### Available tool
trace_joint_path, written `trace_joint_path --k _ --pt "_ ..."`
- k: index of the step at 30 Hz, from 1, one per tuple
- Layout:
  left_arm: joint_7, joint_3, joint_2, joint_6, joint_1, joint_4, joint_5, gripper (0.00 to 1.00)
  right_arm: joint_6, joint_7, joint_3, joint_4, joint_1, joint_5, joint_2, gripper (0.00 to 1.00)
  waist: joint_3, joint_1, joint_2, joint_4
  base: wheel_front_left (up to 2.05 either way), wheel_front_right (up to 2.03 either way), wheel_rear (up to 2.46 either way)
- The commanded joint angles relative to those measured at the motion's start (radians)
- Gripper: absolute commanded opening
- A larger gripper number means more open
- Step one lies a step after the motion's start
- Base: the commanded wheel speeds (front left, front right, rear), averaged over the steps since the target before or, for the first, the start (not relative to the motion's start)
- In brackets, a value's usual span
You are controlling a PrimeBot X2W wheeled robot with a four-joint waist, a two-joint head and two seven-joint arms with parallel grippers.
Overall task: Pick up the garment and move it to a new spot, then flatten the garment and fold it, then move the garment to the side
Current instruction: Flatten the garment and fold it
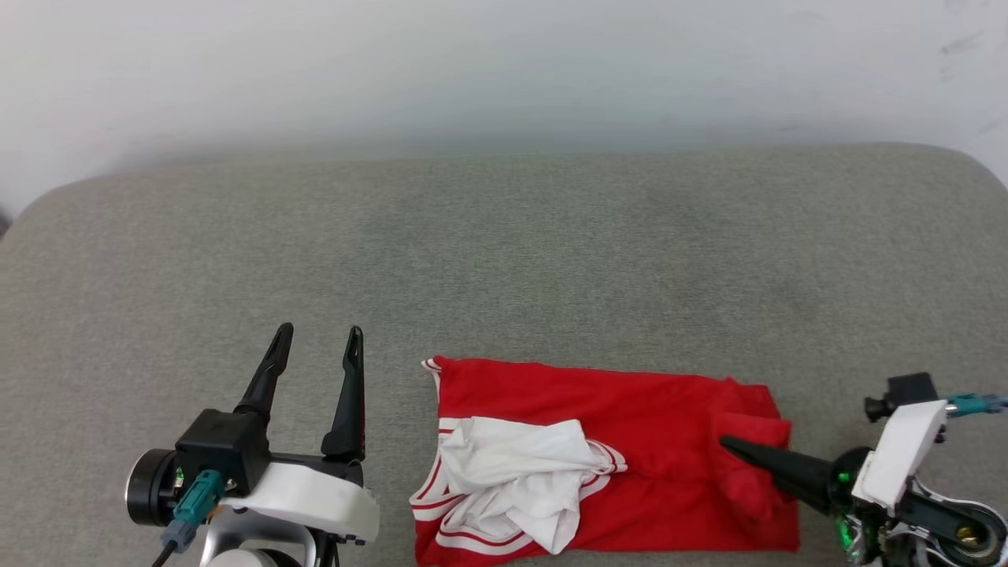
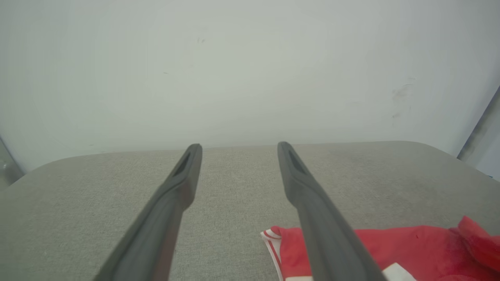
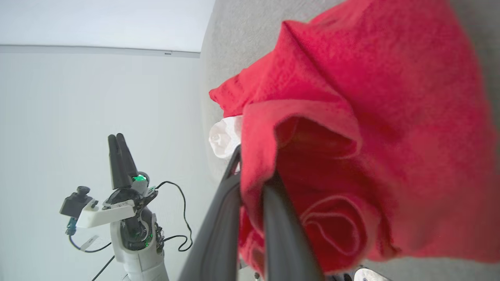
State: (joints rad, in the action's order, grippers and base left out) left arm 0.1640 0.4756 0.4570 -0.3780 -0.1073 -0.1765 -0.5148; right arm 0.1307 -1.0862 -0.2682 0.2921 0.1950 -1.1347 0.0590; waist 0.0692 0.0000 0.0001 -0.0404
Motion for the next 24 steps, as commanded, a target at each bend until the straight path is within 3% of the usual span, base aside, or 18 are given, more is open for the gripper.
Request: trace_joint_path --k 1,8,12,16,17,18,24 --pt "-0.002 0.003 -0.004 0.003 -0.007 0.002 -0.003 1.00 0.000 -0.013 0.024 0.010 0.013 -0.056 -0.009 0.00 -0.002 0.0000 -0.0001 0.018 0.00 0.00 0.00" --pt "-0.008 0.020 -0.013 0.013 -0.036 0.004 0.003 1.00 0.000 0.121 0.303 0.076 0.063 -0.263 -0.009 0.00 0.018 0.0000 -0.0001 0.085 0.00 0.00 0.00" --pt "-0.006 0.029 -0.025 0.018 -0.056 0.010 0.004 1.00 0.000 0.236 0.455 0.090 0.106 -0.315 -0.009 0.00 0.041 0.0000 -0.0001 0.123 0.00 0.00 0.00" --pt "-0.001 0.035 -0.036 0.022 -0.068 0.016 0.004 1.00 0.000 0.314 0.537 0.127 0.137 -0.291 -0.009 0.01 0.058 0.0000 -0.0001 0.144 0.00 0.00 0.00" --pt "0.001 0.037 -0.039 0.022 -0.070 0.018 0.004 1.00 0.000 0.337 0.559 0.137 0.150 -0.284 -0.009 0.26 0.063 0.0000 -0.0001 0.149 0.00 0.00 0.00" --pt "0.002 0.037 -0.041 0.022 -0.071 0.023 0.004 1.00 0.000 0.358 0.579 0.145 0.162 -0.282 -0.009 1.00 0.065 0.0000 -0.0001 0.152 0.00 0.00 0.00" --pt "0.016 0.036 -0.047 0.019 -0.074 0.036 -0.002 1.00 0.000 0.440 0.665 0.154 0.205 -0.278 -0.009 1.00 0.075 0.0000 -0.0001 0.152 0.00 0.00 0.00"
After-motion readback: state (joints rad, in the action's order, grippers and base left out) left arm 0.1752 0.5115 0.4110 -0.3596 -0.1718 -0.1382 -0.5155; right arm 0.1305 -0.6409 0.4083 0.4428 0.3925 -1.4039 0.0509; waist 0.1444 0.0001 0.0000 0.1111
